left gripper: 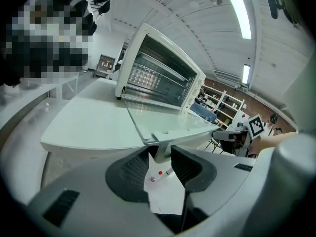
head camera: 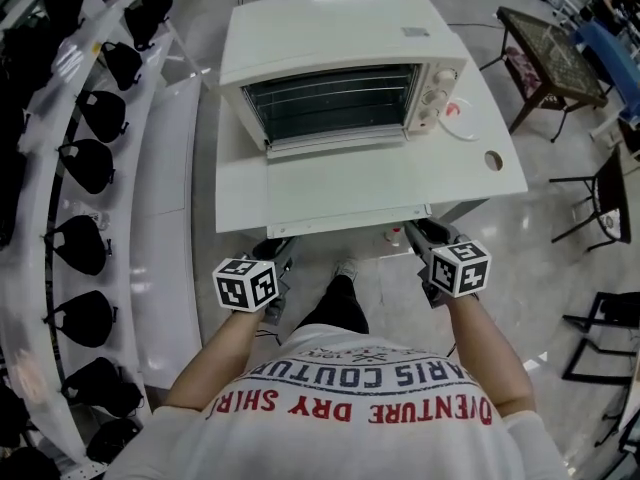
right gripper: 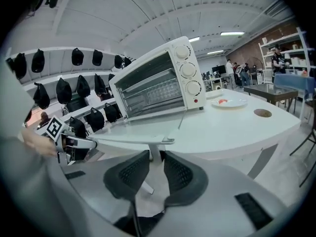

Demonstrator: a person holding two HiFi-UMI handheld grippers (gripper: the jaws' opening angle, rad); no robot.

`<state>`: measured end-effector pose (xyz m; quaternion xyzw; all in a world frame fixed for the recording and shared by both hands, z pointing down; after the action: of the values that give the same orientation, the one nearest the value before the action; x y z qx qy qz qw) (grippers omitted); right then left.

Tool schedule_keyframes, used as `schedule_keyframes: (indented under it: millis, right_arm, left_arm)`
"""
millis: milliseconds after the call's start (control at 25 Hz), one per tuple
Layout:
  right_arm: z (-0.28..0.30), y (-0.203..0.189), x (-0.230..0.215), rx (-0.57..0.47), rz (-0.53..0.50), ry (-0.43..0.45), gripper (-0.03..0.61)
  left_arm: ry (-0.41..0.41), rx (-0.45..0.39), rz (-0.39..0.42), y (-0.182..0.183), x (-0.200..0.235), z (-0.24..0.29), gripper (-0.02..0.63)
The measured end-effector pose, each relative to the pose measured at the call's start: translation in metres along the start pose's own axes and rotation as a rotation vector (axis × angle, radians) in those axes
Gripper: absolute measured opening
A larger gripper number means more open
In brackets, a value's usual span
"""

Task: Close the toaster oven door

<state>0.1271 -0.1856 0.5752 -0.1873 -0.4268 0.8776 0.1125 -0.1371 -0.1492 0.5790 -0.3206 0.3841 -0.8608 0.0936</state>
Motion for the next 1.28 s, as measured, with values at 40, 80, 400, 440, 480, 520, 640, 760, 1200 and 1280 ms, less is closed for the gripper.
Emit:
schedule_keyframes:
  millis: [40, 80, 400, 440, 480, 520, 640, 760, 1200, 1280]
  right_arm:
    - [-0.002, 0.002, 0.0, -0.003, -0.001, -0.001, 0.097]
    - [-0.003, 0.005, 0.001, -0.006, -0.003, 0.0, 0.097]
    - [-0.014, 0.023, 0.004, -0.047, -0.013, 0.013, 0.101]
    - [-0.016, 0.026, 0.004, -0.052, -0.016, 0.013, 0.101]
    - [-0.017, 0.029, 0.004, -0.059, -0.017, 0.012, 0.101]
    - [-0.019, 0.031, 0.005, -0.065, -0.019, 0.011, 0.101]
    - [-0.021, 0.04, 0.007, -0.083, -0.022, 0.006, 0.1]
    - [-0.024, 0.049, 0.008, -0.1, -0.018, 0.004, 0.1]
    - [-0.031, 0.073, 0.011, -0.143, -0.012, 0.002, 0.1]
    - [-0.032, 0.079, 0.012, -0.153, -0.017, 0.005, 0.101]
  left_arm:
    - [0.001, -0.007, -0.001, 0.002, -0.002, -0.001, 0.158]
    - [0.002, -0.015, -0.003, 0.004, -0.003, -0.002, 0.158]
    - [0.009, -0.064, -0.01, 0.021, -0.013, -0.012, 0.158]
    - [0.011, -0.07, -0.011, 0.023, -0.014, -0.013, 0.158]
    - [0.013, -0.077, -0.013, 0.025, -0.015, -0.015, 0.158]
    - [0.015, -0.083, -0.014, 0.028, -0.016, -0.016, 0.158]
    - [0.026, -0.103, -0.012, 0.036, -0.018, -0.02, 0.158]
    - [0.039, -0.12, 0.017, 0.045, -0.022, -0.023, 0.16]
    - [0.084, -0.147, 0.112, 0.07, -0.031, -0.033, 0.158]
    - [0.088, -0.148, 0.123, 0.075, -0.032, -0.034, 0.158]
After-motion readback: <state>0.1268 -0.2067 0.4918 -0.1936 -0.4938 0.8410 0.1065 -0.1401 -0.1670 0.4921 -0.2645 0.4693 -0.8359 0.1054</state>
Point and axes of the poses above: the fingertips, and each gripper's own axes: z forward along the fingers, x to its left, y out of its top, the point moved 1 cm from there along -z, backward along the fingers, and after that the axes turned 9 degrees about -y, right-handed, at the moved point
